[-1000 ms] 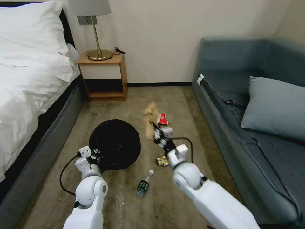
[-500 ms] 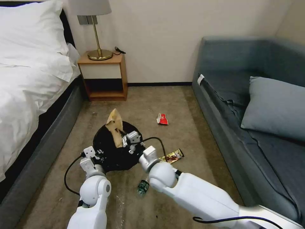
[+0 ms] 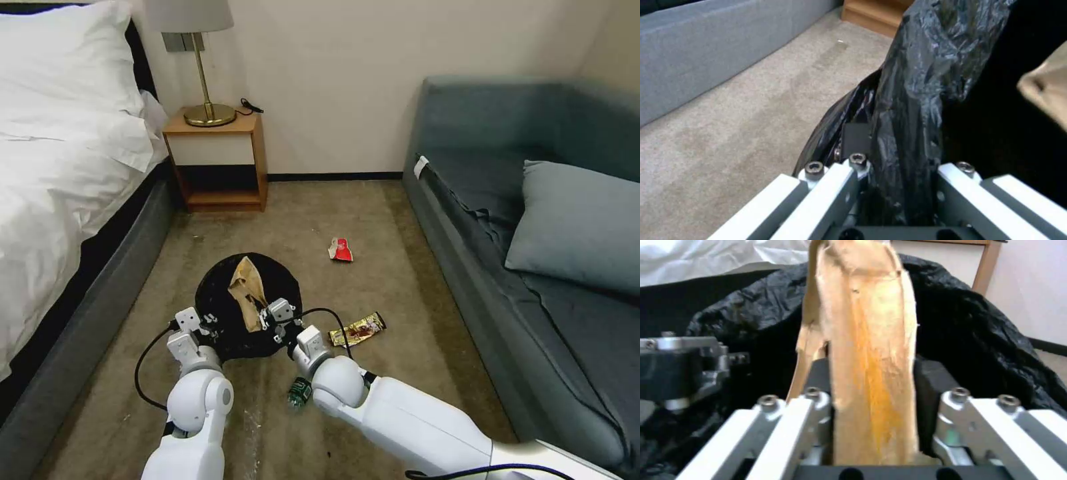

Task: Pick up the trash bin, then pick up the garbage on the floor and place it into the trash bin.

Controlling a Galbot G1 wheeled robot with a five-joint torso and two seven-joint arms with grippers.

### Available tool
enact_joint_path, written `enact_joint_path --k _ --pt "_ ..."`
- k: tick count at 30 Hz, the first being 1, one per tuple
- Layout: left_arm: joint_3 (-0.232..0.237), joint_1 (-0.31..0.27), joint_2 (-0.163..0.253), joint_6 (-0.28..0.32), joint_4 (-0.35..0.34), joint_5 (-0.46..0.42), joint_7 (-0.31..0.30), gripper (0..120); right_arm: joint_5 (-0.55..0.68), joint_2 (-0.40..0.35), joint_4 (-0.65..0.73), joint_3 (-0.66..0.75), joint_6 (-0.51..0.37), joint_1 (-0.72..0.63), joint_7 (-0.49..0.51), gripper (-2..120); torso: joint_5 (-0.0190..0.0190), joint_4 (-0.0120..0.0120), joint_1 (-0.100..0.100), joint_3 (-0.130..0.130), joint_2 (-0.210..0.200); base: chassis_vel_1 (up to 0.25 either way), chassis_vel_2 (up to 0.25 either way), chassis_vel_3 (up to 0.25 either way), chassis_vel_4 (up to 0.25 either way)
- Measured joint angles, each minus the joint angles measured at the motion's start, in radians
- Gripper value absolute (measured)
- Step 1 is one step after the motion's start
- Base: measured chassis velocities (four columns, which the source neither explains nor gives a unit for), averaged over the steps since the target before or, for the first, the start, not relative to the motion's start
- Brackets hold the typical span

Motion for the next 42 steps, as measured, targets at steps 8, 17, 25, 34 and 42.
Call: enact_joint_path --k 8,17,25,34,42 --pt "-0.004 -0.002 0.0 -0.001 0.004 0.001 -0.003 1 0.012 -0.021 0.059 0.0 -0.025 0.008 0.013 66 0.0 0.0001 0.0 0.0 0.0 0.0 0.0 0.0 0.0" --pt "-0.005 -0.006 -0.001 -0.001 0.004 0.001 -0.005 1 0.024 -0.049 0.094 -0.006 -0.049 0.012 0.018 96 0.0 0.0 0.0 0.0 0.0 0.0 0.0 0.0 0.0" --pt "-0.012 -0.007 0.002 -0.001 0.002 -0.001 -0.006 1 0.095 -0.086 0.126 0.069 -0.133 0.038 0.06 100 0.0001 0.0003 0.0 0.0 0.0 0.0 0.0 0.0 0.0" --pt "-0.043 -0.001 0.005 -0.01 -0.019 -0.002 -0.004 1 0.547 -0.201 0.181 0.14 -0.521 0.042 0.475 100 0.0 -0.0004 0.0 0.0 0.0 0.0 0.0 0.0 0.0" --pt "-0.05 0.019 0.005 -0.011 -0.042 -0.007 -0.003 1 0.942 -0.042 0.124 0.116 -0.67 0.029 0.716 100 -0.0001 0.0003 0.0 0.0 0.0 0.0 0.0 0.0 0.0"
